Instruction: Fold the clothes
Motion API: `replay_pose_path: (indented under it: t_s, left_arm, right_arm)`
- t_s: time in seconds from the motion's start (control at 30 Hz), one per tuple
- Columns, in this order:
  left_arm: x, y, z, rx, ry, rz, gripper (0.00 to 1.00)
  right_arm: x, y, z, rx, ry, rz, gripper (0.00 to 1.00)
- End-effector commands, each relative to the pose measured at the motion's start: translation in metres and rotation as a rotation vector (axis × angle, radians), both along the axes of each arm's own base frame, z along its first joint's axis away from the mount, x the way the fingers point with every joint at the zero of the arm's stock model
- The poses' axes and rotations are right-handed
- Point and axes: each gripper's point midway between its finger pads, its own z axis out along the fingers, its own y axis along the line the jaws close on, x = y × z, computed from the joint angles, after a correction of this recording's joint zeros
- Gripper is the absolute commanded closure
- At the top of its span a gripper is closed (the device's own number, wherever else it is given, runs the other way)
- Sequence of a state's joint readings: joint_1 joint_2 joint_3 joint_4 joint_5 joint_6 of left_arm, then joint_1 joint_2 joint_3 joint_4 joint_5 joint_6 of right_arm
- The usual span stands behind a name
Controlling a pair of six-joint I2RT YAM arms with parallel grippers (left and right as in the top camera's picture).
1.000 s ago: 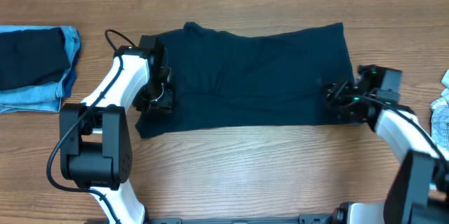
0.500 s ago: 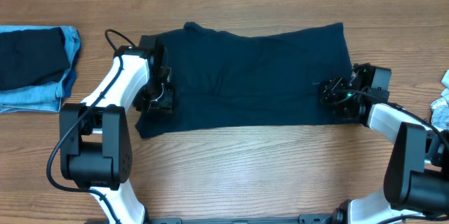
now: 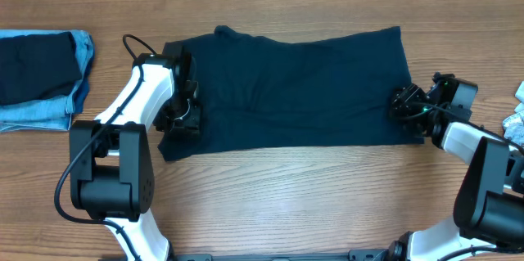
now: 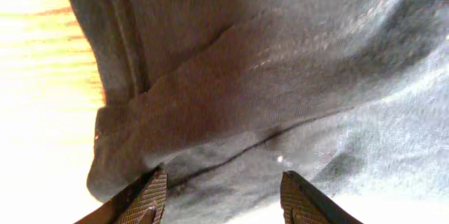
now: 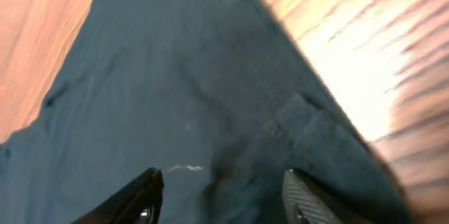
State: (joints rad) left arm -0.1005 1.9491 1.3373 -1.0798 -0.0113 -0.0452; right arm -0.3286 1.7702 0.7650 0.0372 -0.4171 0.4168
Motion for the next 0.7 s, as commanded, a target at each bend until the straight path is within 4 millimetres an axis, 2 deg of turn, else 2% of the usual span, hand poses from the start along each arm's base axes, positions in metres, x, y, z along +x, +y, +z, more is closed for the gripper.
replay_pose_path:
  t_s: [0.0, 0.1, 0.2, 0.27, 0.3, 0.33, 0.47, 0.53, 0.67]
  left_arm:
    - [-0.006, -0.005, -0.011, -0.028, 0.021, -0.023, 0.44]
    - [-0.007, -0.004, -0.02, -0.029, 0.008, -0.037, 0.43]
    - [-0.005, -0.005, -0.031, -0.033, -0.021, -0.041, 0.51]
    - [-0.003, -0.005, -0.038, -0.036, -0.044, -0.041, 0.61]
    - [-0.001, -0.005, -0.041, -0.036, -0.059, -0.041, 0.72]
    - [0.0, -0.005, -0.043, -0.037, -0.07, -0.04, 0.77]
    - [0.002, -0.003, -0.048, -0.037, -0.087, -0.009, 0.82]
    - [0.001, -0.003, -0.049, -0.034, -0.086, -0.009, 0.85]
    - [0.001, 0.0, -0.049, -0.017, -0.086, -0.01, 0.85]
  right_arm:
    - [0.013, 0.005, 0.038, 0.012, -0.083, 0.059, 0.4]
    - [0.012, 0.005, 0.062, 0.014, -0.084, 0.056, 0.39]
    - [-0.001, 0.009, 0.072, 0.043, -0.009, 0.054, 0.4]
    - [-0.012, 0.014, 0.067, 0.069, 0.061, 0.054, 0.41]
    - [-0.021, 0.017, 0.061, 0.083, 0.107, 0.052, 0.41]
    - [-0.028, 0.017, 0.055, 0.085, 0.15, 0.042, 0.44]
    - [-0.055, 0.009, 0.036, 0.041, 0.294, -0.01, 0.55]
    - [-0.063, 0.006, 0.027, 0.022, 0.339, -0.026, 0.7]
    - [-0.072, 0.009, 0.007, 0.039, 0.383, -0.025, 0.74]
